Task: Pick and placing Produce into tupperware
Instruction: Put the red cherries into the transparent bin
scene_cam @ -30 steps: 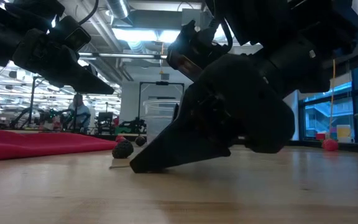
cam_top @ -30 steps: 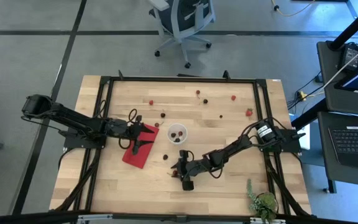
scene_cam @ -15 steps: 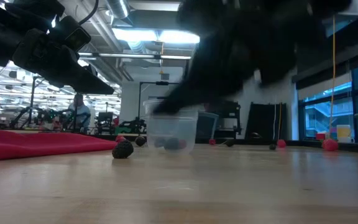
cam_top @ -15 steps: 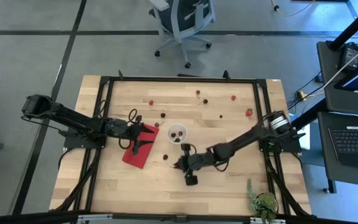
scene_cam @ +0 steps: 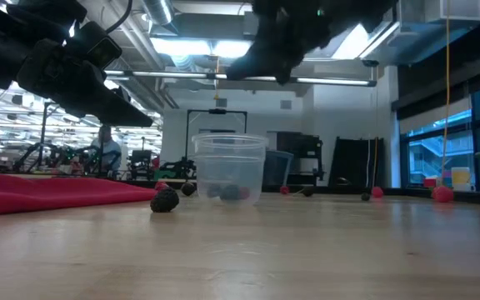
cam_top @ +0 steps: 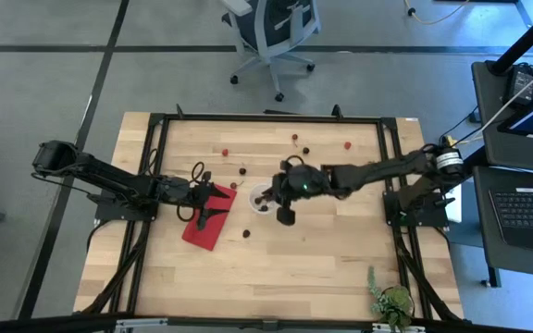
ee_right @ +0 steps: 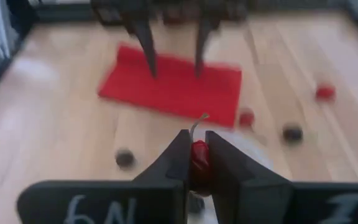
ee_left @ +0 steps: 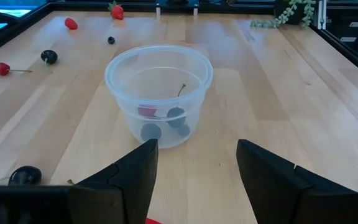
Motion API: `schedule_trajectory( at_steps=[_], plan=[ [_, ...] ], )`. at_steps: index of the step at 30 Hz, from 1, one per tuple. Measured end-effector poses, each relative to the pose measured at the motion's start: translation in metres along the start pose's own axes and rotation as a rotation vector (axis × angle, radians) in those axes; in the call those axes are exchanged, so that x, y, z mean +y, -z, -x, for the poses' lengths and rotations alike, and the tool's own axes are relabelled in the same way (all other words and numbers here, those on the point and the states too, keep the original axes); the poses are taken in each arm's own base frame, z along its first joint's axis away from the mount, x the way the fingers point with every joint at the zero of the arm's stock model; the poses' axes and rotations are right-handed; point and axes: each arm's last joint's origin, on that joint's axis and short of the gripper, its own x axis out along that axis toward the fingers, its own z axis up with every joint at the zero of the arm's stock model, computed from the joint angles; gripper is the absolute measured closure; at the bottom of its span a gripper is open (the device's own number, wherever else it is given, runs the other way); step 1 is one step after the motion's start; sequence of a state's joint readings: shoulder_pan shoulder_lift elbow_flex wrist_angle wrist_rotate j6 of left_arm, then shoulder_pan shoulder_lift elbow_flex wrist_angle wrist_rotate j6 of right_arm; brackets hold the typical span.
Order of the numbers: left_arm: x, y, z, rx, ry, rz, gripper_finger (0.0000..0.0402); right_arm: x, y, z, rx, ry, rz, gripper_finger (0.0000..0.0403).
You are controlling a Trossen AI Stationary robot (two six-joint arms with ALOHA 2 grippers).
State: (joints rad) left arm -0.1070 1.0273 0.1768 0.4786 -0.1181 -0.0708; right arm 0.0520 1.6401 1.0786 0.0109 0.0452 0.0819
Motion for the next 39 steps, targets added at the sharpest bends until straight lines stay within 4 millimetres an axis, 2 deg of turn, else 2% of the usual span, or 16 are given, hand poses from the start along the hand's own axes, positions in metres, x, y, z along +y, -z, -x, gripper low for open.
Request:
schedule_trajectory(
  at_steps=[4,10,14,24,30,34,39],
  plan=[
    [0.000,0.000,0.000,0.002,0.000,0.000,0.0190,-0.016,0.002,-0.005,0.137,0.014,-0.033,0.0362],
    [0.000,0.001,0.000,0.008,-0.001,-0.004,0.0190,-0.012,-0.017,-0.015,0.220,0.002,0.036,0.0363],
    [0.000,0.001,0.000,0.012,-0.001,-0.005,0.0190,-0.013,-0.018,-0.024,0.321,0.007,0.042,0.0363],
    [0.000,0.002,0.000,0.023,-0.007,-0.006,0.0190,-0.020,0.012,-0.062,0.452,0.021,0.048,0.0360],
    [0.000,0.002,0.000,0.023,-0.009,-0.006,0.0190,-0.020,0.014,-0.066,0.452,0.018,0.061,0.0355],
    [0.000,0.002,0.000,0.023,-0.010,-0.006,0.0190,-0.020,0.014,-0.066,0.445,0.018,0.061,0.0332],
    [0.000,0.002,0.000,0.023,-0.009,-0.006,0.0190,-0.020,0.014,-0.066,0.445,0.018,0.060,0.0272]
  ],
)
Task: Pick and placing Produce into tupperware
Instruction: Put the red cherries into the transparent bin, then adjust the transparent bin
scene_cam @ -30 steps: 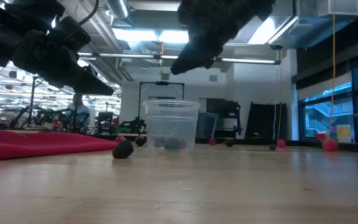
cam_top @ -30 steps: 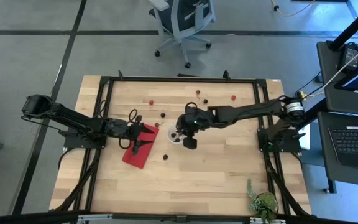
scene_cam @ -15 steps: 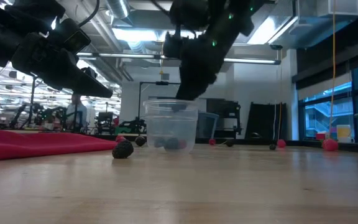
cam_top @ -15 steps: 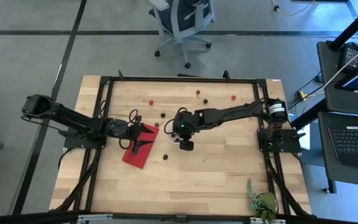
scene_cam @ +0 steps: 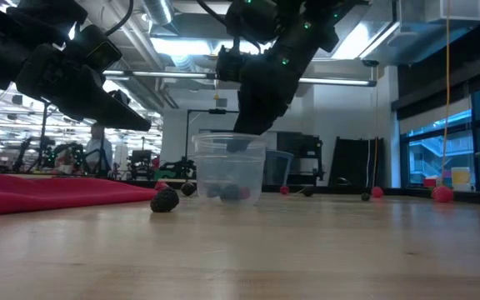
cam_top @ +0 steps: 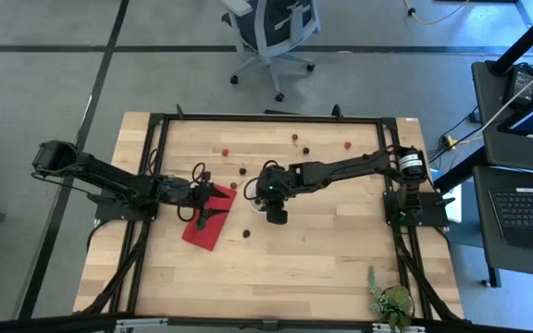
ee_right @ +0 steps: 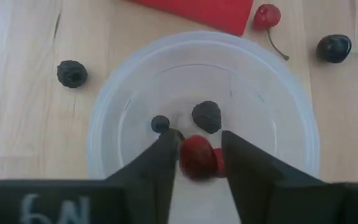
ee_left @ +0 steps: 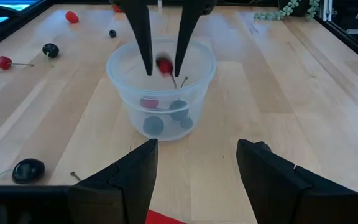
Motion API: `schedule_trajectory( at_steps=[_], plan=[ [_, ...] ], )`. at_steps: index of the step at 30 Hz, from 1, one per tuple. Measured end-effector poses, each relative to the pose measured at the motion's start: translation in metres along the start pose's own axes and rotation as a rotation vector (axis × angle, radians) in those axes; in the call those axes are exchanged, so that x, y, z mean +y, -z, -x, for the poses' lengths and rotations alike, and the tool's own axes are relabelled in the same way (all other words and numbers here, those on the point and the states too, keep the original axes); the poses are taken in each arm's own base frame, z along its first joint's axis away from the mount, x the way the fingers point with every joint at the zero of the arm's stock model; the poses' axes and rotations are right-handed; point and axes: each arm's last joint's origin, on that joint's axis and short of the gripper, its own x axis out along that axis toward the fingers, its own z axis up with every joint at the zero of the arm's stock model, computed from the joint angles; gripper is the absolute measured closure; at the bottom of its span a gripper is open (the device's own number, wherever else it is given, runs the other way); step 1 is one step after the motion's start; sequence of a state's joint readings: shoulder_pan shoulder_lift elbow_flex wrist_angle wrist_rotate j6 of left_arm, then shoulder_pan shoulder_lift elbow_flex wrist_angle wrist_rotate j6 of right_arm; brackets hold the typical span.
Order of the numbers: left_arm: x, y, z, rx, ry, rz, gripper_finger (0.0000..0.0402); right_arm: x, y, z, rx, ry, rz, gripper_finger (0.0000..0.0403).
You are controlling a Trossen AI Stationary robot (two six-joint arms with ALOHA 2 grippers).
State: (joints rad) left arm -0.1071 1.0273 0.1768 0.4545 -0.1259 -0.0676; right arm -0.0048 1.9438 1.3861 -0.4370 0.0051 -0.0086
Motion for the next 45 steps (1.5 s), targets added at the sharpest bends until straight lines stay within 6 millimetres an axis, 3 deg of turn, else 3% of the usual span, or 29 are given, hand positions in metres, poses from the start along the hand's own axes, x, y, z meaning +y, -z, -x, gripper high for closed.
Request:
schedule_trajectory(
  at_steps=[7,12,16,21,24,28,37,45],
  plan=[
    [0.000,0.000,0.000,0.000,0.000,0.000,0.0190,0.000,-0.001,0.002,-0.005,0.000,0.000,0.0202],
    [0.000,0.000,0.000,0.000,0.000,0.000,0.0190,0.004,-0.019,0.029,-0.128,0.006,0.005,0.0182],
    [0.000,0.000,0.000,-0.001,-0.001,0.000,0.0190,0.025,-0.034,0.054,-0.286,0.076,0.063,0.0179],
    [0.000,0.000,0.000,-0.002,-0.004,0.000,0.0190,0.070,-0.040,0.062,-0.410,0.144,0.152,0.0178],
    [0.000,0.000,0.000,0.001,-0.004,0.000,0.0190,0.096,-0.031,0.054,-0.488,0.195,0.149,0.0178],
    [0.000,0.001,0.000,0.005,-0.004,0.000,0.0190,0.115,-0.009,0.039,-0.605,0.173,0.067,0.0178],
    [0.000,0.002,0.000,0.015,-0.005,0.000,0.0190,0.120,0.043,-0.001,-0.804,0.063,-0.073,0.0178],
    [0.000,0.002,0.000,0.018,-0.005,0.002,0.0190,0.126,0.052,-0.054,-0.758,0.107,-0.078,0.0178]
  ],
)
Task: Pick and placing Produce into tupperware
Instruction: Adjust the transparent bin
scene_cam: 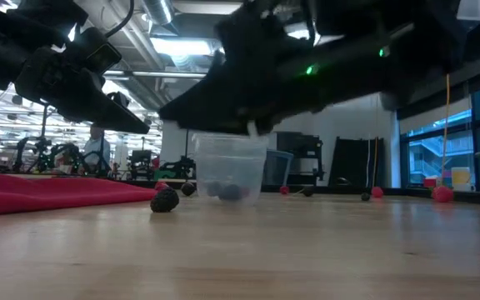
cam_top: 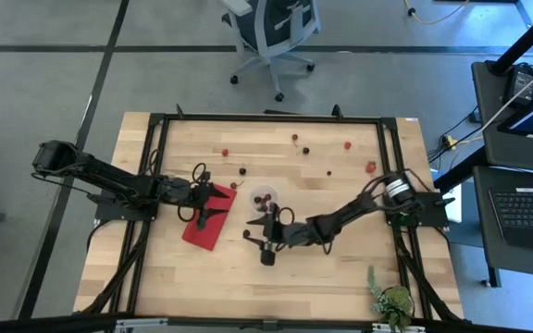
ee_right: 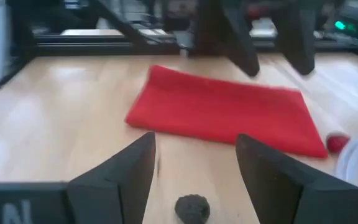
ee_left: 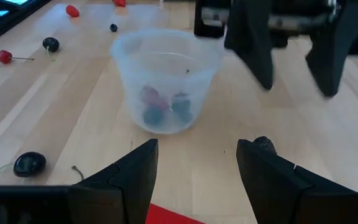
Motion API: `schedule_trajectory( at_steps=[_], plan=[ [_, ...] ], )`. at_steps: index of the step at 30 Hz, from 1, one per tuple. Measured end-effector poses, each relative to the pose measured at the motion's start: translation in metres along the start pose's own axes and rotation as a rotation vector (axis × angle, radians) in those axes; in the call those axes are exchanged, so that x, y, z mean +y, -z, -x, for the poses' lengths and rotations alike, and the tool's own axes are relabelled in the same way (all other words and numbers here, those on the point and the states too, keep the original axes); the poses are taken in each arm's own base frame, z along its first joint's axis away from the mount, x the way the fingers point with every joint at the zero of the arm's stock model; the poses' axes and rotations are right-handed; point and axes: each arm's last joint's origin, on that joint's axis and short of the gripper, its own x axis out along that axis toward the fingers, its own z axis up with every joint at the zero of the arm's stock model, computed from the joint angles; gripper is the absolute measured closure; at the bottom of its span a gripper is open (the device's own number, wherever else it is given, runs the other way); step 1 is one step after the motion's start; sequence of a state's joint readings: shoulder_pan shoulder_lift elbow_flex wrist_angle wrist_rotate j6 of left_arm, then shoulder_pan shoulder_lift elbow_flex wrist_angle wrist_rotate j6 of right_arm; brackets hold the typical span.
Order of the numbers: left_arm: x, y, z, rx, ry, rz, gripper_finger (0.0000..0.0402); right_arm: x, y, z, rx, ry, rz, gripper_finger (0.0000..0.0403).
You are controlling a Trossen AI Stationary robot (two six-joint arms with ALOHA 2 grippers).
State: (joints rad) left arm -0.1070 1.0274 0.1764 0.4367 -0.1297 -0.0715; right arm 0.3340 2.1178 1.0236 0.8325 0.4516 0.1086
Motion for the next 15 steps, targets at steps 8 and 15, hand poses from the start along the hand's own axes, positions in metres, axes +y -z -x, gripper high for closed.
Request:
schedule_trajectory(
  at_steps=[8,15],
  plan=[
    [0.000,0.000,0.000,0.002,0.000,0.003,0.0190,0.011,0.027,-0.033,0.016,0.097,-0.010,0.0178],
    [0.000,0.000,0.000,0.003,0.000,0.003,0.0190,0.014,0.028,-0.038,0.020,0.097,0.019,0.0178]
  ],
)
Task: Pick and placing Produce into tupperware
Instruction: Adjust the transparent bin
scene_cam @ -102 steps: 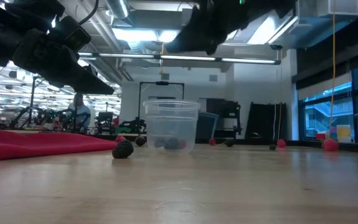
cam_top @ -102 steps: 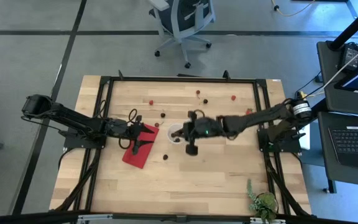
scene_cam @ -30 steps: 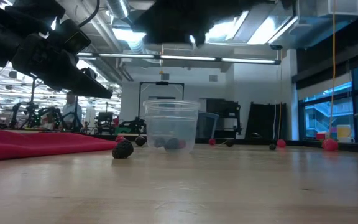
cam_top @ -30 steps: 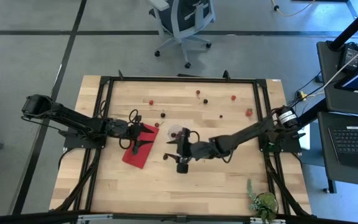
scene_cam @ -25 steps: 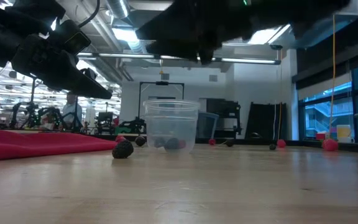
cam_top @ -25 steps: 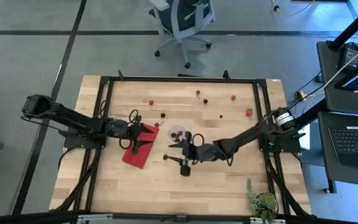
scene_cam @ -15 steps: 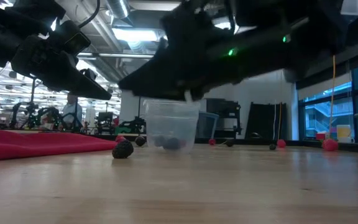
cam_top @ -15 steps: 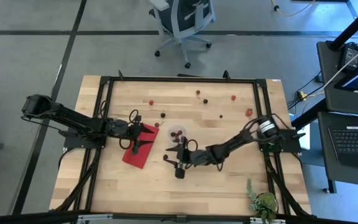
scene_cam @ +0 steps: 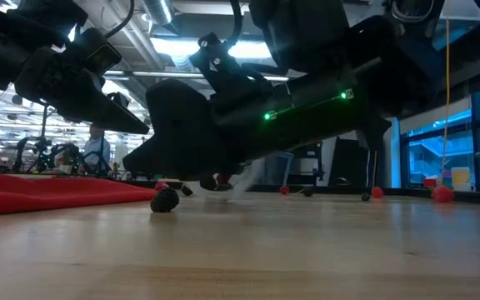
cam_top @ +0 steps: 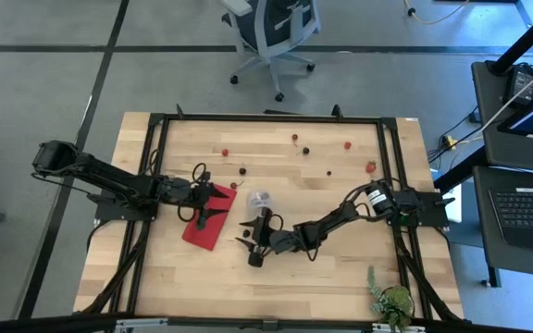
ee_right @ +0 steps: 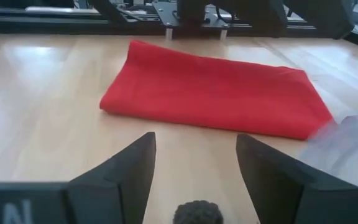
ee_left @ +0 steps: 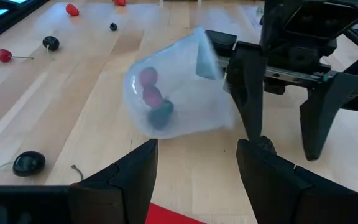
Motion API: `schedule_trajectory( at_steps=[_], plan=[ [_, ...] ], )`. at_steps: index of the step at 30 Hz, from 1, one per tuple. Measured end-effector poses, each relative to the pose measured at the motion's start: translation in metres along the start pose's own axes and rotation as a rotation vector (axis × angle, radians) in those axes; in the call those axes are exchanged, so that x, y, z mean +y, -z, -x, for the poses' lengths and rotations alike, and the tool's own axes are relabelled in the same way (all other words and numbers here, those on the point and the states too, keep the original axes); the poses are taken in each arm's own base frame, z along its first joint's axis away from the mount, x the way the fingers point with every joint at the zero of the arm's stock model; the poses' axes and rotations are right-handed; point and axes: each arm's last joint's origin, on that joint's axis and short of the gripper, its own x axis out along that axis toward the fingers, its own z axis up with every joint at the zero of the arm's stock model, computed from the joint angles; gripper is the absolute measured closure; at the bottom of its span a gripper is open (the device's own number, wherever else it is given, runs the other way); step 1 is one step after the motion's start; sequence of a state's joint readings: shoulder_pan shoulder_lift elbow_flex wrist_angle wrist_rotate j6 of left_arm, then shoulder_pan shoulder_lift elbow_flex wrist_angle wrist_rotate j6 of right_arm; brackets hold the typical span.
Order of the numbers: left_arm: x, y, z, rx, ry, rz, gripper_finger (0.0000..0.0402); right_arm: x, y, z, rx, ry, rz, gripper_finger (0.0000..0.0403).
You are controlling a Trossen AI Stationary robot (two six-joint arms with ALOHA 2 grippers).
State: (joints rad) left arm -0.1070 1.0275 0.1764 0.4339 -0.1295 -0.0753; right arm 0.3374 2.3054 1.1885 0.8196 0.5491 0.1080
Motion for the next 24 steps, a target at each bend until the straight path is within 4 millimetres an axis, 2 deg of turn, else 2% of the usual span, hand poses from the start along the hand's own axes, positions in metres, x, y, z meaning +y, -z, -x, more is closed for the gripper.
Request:
schedule_trajectory(
  at_steps=[7,17,20,24],
  plan=[
    [0.000,0.000,0.000,0.000,0.000,0.000,0.0190,0.000,-0.001,0.000,0.002,0.001,0.017,0.0178],
    [0.000,0.000,0.000,0.000,0.000,0.000,0.0190,0.007,-0.014,0.009,0.000,-0.016,0.104,0.0178],
    [0.000,0.000,0.000,0.000,0.000,0.000,0.0190,0.016,-0.027,0.019,-0.016,-0.044,0.194,0.0178],
    [0.000,0.000,0.000,0.000,0.000,0.000,0.0190,0.022,-0.055,0.042,0.020,-0.018,0.373,0.0178]
  ],
)
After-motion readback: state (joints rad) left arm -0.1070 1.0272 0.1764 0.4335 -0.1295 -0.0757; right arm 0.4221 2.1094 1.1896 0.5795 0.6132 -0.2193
